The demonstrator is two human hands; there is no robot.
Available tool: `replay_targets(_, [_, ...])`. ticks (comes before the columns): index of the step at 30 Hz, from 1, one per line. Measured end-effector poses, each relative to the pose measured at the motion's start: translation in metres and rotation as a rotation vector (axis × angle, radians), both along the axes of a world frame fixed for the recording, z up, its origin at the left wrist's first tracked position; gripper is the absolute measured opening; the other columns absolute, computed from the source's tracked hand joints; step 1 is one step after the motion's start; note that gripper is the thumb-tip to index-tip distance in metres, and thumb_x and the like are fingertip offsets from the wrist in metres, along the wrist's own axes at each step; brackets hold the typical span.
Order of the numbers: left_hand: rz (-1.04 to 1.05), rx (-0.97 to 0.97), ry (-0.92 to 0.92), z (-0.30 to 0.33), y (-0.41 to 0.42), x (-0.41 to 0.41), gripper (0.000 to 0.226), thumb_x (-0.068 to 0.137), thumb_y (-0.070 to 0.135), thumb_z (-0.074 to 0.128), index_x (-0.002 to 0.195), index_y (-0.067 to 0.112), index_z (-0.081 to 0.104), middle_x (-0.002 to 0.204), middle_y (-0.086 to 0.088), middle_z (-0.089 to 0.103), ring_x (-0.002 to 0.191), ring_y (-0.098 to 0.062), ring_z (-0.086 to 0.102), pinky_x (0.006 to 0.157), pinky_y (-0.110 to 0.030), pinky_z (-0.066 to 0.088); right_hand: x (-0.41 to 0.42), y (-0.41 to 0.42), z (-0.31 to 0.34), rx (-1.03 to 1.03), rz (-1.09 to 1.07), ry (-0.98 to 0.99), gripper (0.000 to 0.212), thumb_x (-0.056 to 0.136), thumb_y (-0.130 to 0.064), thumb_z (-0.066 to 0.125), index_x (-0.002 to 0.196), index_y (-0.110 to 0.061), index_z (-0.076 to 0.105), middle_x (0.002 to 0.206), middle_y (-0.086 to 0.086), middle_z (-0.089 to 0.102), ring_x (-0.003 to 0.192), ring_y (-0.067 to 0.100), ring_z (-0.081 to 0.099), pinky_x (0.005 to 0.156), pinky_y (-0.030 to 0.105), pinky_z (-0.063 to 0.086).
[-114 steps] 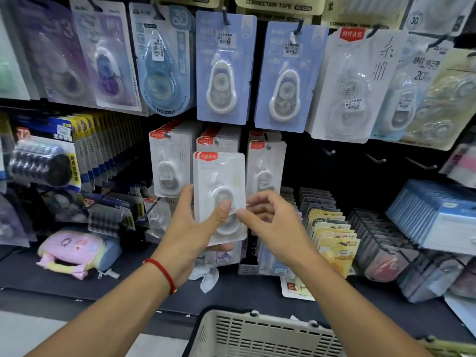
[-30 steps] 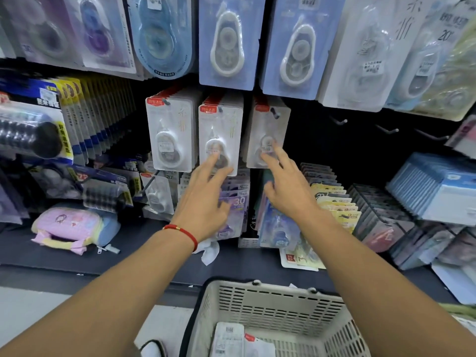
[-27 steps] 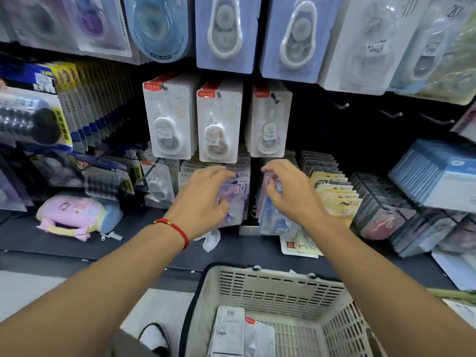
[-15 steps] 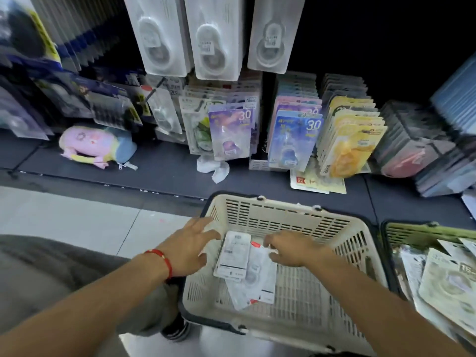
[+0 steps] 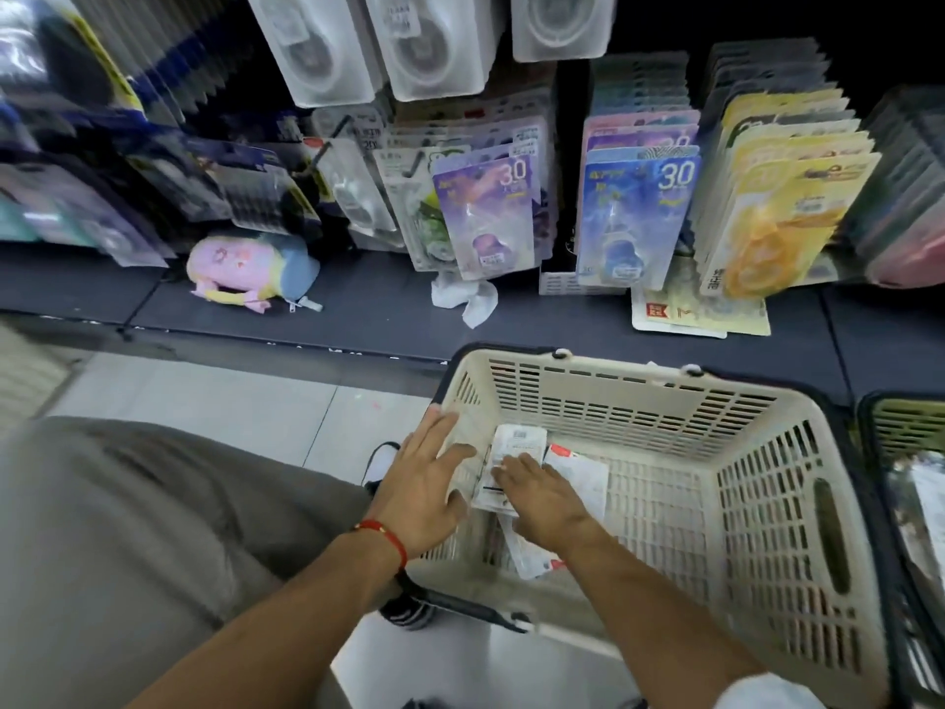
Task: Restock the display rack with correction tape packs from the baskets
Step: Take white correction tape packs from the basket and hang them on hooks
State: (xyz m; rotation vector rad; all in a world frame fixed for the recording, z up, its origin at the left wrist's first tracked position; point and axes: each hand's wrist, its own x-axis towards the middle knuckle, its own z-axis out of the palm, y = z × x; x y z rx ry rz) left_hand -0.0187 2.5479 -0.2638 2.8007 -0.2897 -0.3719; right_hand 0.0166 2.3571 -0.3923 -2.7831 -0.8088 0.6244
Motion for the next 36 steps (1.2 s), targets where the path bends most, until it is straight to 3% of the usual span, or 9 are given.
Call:
replay_targets(4, [0.062, -0.042, -0.056, 0.0, -0.006, 0.003, 0.051, 0.093, 0.012, 0.068, 0.143, 0.021, 0.06, 0.17, -0.003, 0.031, 0.163, -0.023, 0.007, 0.132, -0.046, 0.011, 0.018, -0.025, 0.032, 0.44, -0.292, 0.087, 0.05, 0.103, -0.021, 0.063, 0.152, -0.023, 0.053, 0.154, 0.003, 0.056, 0.137, 0.024, 0.056, 0.113, 0.033, 0.043])
replay_targets(6, [0.105, -0.106, -0.109, 0.004, -0.011, 0.007, 0.049, 0.091, 0.006, 0.068, 0.139, 0.016, 0.063, 0.164, -0.007, 0.04, 0.161, -0.026, 0.018, 0.133, -0.043, 0.01, 0.029, -0.044, 0.056, 0.585, -0.517, 0.15, 0.034, 0.1, -0.02, 0.065, 0.133, -0.026, 0.07, 0.121, 0.007, 0.076, 0.104, 0.024, 0.073, 0.091, 0.034, 0.056])
replay_targets(9, [0.117, -0.277, -0.175, 0.011, -0.019, 0.011, 0.05, 0.089, 0.002, 0.073, 0.137, 0.011, 0.063, 0.156, -0.008, 0.049, 0.155, -0.026, 0.032, 0.129, -0.036, 0.024, 0.041, -0.075, 0.085, 0.715, -0.683, 0.213, 0.004, 0.088, -0.017, 0.074, 0.088, -0.021, 0.073, 0.078, -0.001, 0.072, 0.063, 0.013, 0.062, 0.065, 0.031, 0.049])
replay_targets(14, [0.213, -0.65, 0.304, 0.022, -0.039, 0.019, 0.086, 0.083, 0.029, 0.088, 0.156, 0.028, 0.043, 0.146, 0.017, 0.056, 0.134, 0.001, 0.052, 0.114, -0.026, 0.042, 0.039, -0.089, 0.116, 1.157, -0.724, 0.505, 0.025, 0.082, -0.01, 0.07, 0.104, -0.019, 0.076, 0.099, 0.002, 0.079, 0.088, 0.019, 0.073, 0.077, 0.033, 0.06])
replay_targets(20, [0.454, -0.849, 0.417, 0.019, -0.027, 0.019, 0.041, 0.083, 0.0, 0.083, 0.113, 0.026, 0.071, 0.096, 0.0, 0.081, 0.095, -0.02, 0.077, 0.072, -0.023, 0.059, 0.03, -0.073, 0.097, 1.254, -0.816, 0.724, 0.029, 0.091, -0.041, 0.072, 0.108, -0.019, 0.077, 0.098, 0.009, 0.074, 0.082, 0.019, 0.071, 0.074, 0.033, 0.057])
replay_targets(25, [0.613, -0.915, 0.374, 0.018, -0.012, 0.018, 0.035, 0.092, 0.0, 0.073, 0.121, 0.019, 0.068, 0.114, -0.011, 0.077, 0.107, -0.031, 0.073, 0.091, -0.049, 0.063, 0.022, -0.056, 0.05, 0.941, -1.036, 0.572, 0.044, 0.103, -0.053, 0.058, 0.102, -0.012, 0.073, 0.092, 0.007, 0.076, 0.078, 0.02, 0.071, 0.063, 0.03, 0.06])
replay_targets(27, [0.649, -0.92, 0.359, 0.016, -0.009, 0.014, 0.034, 0.091, -0.001, 0.074, 0.118, 0.018, 0.067, 0.11, -0.009, 0.078, 0.104, -0.03, 0.075, 0.084, -0.044, 0.065, 0.013, -0.044, 0.025, 0.717, -1.002, 0.546, 0.033, 0.106, -0.04, 0.057, 0.101, -0.011, 0.072, 0.094, 0.009, 0.073, 0.077, 0.023, 0.068, 0.061, 0.034, 0.06])
replay_targets(30, [0.639, -0.861, 0.344, 0.012, -0.009, 0.007, 0.039, 0.089, 0.001, 0.078, 0.12, 0.02, 0.063, 0.105, -0.004, 0.078, 0.097, -0.022, 0.077, 0.076, -0.031, 0.063, 0.003, -0.044, -0.003, 0.383, -0.743, 0.416, 0.021, 0.105, -0.025, 0.056, 0.115, -0.018, 0.073, 0.119, 0.008, 0.072, 0.106, 0.025, 0.068, 0.091, 0.036, 0.058])
replay_targets(36, [0.631, -0.756, 0.364, -0.003, -0.018, 0.0, 0.044, 0.089, 0.006, 0.081, 0.113, 0.031, 0.054, 0.102, 0.008, 0.074, 0.085, -0.001, 0.072, 0.065, -0.015, 0.052, 0.001, -0.058, -0.009, 0.039, -0.284, 0.328, 0.08, 0.086, -0.057, 0.075, 0.155, -0.034, 0.042, 0.151, -0.004, 0.035, 0.142, 0.022, 0.028, 0.115, 0.049, 0.032])
